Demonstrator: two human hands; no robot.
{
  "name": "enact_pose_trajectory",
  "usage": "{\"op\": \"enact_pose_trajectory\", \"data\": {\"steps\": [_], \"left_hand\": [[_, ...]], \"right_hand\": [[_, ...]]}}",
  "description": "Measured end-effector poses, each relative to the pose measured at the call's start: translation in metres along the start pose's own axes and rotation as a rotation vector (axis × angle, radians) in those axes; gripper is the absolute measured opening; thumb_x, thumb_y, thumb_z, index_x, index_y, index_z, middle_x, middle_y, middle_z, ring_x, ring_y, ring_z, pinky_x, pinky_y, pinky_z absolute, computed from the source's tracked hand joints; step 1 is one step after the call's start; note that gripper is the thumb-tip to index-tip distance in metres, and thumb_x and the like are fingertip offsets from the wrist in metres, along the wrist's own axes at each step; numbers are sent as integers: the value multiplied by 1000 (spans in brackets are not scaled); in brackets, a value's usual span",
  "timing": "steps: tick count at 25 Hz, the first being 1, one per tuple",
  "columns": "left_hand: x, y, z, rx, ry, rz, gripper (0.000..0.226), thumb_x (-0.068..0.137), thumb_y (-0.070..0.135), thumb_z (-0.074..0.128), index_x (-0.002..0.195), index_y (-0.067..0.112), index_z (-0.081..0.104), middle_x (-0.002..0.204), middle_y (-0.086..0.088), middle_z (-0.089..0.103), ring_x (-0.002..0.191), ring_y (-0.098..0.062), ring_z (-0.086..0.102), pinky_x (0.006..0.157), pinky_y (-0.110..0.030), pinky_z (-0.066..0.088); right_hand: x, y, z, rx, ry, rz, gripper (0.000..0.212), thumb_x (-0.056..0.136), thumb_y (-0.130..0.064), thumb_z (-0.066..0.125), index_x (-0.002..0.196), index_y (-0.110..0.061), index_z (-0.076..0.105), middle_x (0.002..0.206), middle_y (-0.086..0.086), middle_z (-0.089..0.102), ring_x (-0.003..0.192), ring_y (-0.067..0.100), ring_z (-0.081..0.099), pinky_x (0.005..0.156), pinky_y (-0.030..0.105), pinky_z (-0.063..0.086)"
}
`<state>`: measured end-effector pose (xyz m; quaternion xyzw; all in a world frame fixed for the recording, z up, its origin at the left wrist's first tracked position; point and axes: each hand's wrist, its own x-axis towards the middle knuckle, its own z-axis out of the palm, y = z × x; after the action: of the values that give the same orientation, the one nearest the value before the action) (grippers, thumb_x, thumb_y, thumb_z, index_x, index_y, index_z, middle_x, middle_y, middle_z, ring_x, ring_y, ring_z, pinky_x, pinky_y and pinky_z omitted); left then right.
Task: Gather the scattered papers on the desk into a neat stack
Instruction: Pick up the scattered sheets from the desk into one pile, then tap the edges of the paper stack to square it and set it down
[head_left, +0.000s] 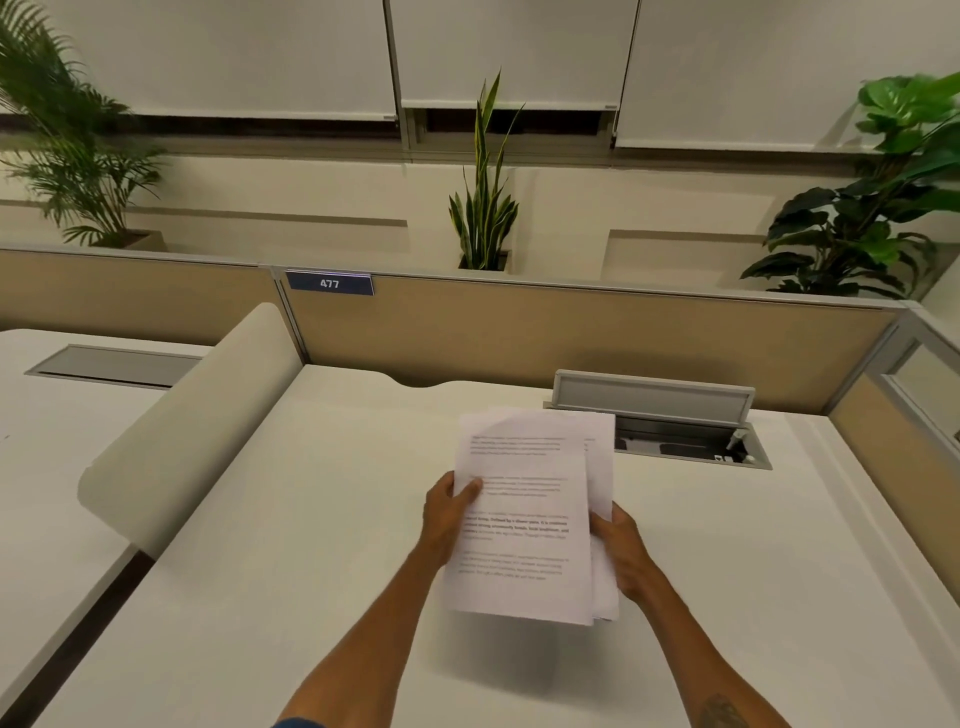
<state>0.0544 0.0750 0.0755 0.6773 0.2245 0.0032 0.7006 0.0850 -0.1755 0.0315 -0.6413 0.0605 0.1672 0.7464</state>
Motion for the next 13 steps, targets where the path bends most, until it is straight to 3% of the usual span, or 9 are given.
{"op": "enact_pose_trajectory", "data": {"steps": [4, 7, 10, 13], "left_hand": [[2, -3, 7, -9, -54, 19, 40, 96, 20, 67, 130, 0, 58, 124, -20, 71, 109, -40, 71, 97, -57, 57], [4, -3, 6, 13, -59, 101, 35, 98, 21, 63, 126, 0, 56, 119, -20, 71, 102, -41, 73, 90, -57, 60], [3, 0, 11, 21, -67, 177, 31, 100, 17, 60, 126, 0, 56, 117, -20, 70, 102, -39, 72, 89, -51, 62], [1, -6, 14, 18, -92, 237, 27, 100, 14, 58, 125, 2, 59, 113, -16, 71, 96, -32, 72, 81, -37, 65]], "right_hand": [[-2, -1, 12, -8, 1, -26, 27, 101, -29, 55, 115, -10, 69, 108, 21, 76, 99, 43, 73, 76, 42, 63], [-2, -2, 12, 15, 10, -35, 40, 104, -43, 42, 124, -18, 66, 113, 11, 77, 103, 35, 74, 81, 46, 63], [-2, -6, 13, -34, 67, -139, 31, 94, -25, 67, 124, -18, 64, 114, 7, 76, 104, 30, 74, 83, 43, 63], [-1, 3, 14, -61, 189, -165, 23, 90, -18, 73, 112, -22, 68, 107, 6, 76, 97, 30, 73, 73, 29, 63]]}}
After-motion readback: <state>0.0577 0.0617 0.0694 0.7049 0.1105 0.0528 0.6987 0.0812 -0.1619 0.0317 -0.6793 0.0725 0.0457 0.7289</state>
